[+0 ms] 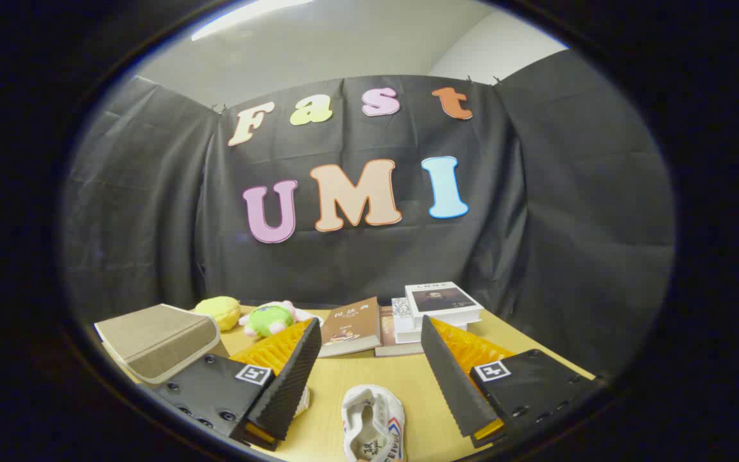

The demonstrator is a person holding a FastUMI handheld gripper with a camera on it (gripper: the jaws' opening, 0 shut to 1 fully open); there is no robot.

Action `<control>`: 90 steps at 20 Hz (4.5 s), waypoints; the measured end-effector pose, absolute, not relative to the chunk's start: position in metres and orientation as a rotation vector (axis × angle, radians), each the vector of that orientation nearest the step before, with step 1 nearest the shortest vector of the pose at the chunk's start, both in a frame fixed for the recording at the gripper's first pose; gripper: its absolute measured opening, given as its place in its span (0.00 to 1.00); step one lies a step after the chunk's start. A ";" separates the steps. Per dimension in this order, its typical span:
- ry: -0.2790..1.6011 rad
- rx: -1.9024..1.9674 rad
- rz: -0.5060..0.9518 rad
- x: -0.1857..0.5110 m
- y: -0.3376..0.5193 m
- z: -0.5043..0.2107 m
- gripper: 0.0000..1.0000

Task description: Open the storage box then place both shoes into the box .Put the left shoe in first, then the right shoe, with the right side of both shoes facing outward in a uniform manner.

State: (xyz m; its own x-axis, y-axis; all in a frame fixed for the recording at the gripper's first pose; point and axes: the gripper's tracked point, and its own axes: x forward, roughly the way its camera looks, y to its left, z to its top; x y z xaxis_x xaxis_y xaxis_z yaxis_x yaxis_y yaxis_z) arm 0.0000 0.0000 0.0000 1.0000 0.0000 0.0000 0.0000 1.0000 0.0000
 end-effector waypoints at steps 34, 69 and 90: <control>0.135 0.541 0.174 -0.041 0.111 -0.049 1.00; 0.523 1.509 0.579 -0.107 0.274 -0.137 0.50; 0.516 1.551 0.668 -0.114 0.267 -0.122 0.03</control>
State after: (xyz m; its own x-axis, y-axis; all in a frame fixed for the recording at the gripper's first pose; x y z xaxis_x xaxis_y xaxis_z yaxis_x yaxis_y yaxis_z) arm -0.1139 0.2671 -0.1223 0.7272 0.6776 0.1099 -0.0647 -0.0917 0.9937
